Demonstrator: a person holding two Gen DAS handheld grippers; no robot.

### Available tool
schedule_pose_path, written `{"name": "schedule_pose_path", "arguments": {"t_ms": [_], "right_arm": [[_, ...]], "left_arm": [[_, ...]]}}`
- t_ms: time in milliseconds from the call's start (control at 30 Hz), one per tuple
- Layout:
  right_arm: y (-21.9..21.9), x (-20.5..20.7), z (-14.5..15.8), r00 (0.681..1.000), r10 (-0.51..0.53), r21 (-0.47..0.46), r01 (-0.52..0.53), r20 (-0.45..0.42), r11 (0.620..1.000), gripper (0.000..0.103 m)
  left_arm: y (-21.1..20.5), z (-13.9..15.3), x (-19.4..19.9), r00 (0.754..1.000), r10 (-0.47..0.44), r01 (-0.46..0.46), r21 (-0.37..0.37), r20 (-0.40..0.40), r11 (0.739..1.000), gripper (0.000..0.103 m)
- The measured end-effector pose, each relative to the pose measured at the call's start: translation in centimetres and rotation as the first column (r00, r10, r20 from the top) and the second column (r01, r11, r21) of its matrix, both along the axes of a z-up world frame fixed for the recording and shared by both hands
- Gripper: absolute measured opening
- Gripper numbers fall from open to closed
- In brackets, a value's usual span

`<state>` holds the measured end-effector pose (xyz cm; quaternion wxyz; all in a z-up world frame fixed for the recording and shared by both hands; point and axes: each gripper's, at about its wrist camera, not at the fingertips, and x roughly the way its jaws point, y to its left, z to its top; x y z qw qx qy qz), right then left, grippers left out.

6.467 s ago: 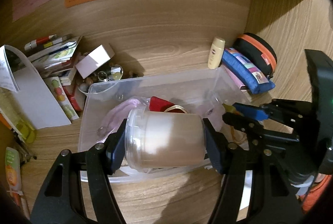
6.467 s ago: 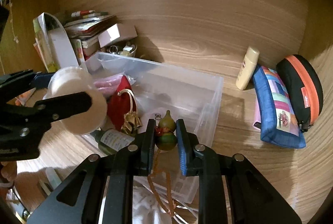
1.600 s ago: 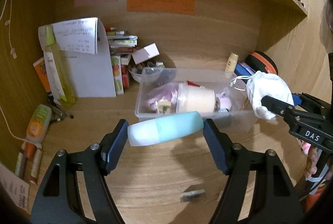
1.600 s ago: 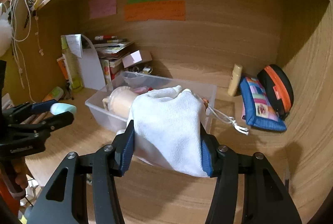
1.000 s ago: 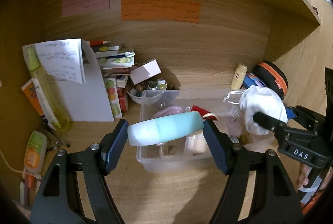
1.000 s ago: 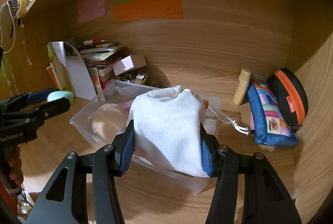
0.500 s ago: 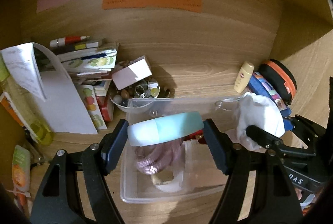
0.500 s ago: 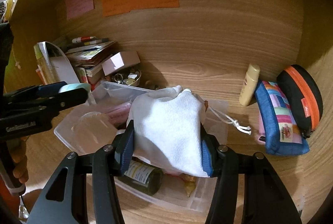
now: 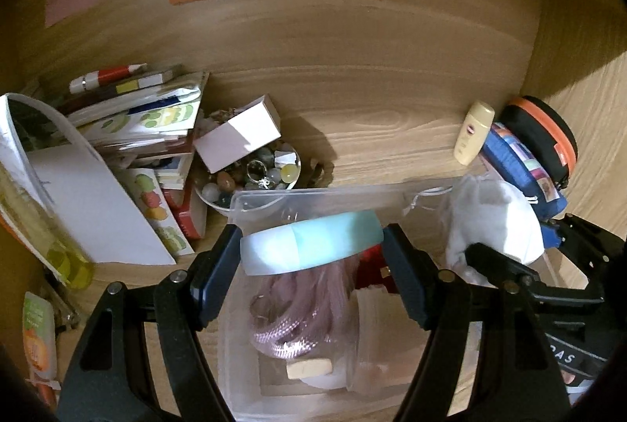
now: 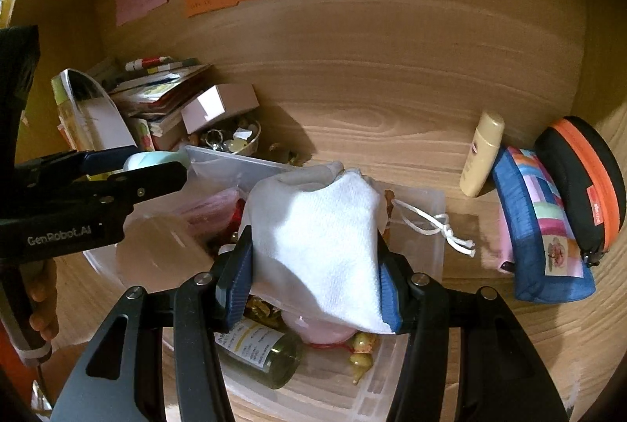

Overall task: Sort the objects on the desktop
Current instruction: 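Open both tools to drop the blue block and white bag into the box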

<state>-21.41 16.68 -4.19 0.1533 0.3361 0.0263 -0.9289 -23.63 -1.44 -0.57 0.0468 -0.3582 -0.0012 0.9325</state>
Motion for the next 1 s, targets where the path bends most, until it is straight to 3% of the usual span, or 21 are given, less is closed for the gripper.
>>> {"name": "schedule_pose_path", "arguments": {"t_ms": [633,800,900,1000], "right_arm": [[-0.9,-0.1,-0.3,1.0,-0.009,0.062,0.008,0.019,0.998,0.056],[-0.8,0.7,0.4,1.0,-0.009,0.062,0.01,-0.009,0.998,0.069],[-1.1,1.1,0.7,1.0,-0.017,0.078,0.019,-0.024,0.997,0.07],[-1.2,1.4,1.0,0.999,-0.021,0.08,0.024,-0.03,0.997,0.071]], "left_arm": [[0.9,-1.2,-1.0,0.999,-0.005,0.007,-0.048,0.051,0.999,0.073],[0.5,-0.7,-0.2,0.999,0.01,-0.008,-0.048,0.036,0.999,0.073],[0.4,-0.4,0.2,0.999,-0.002,0.003,-0.038,0.04,0.999,0.073],[0.4,-0.2,0.3,0.998,-0.031,0.033,-0.018,0.061,0.999,0.082]]}}
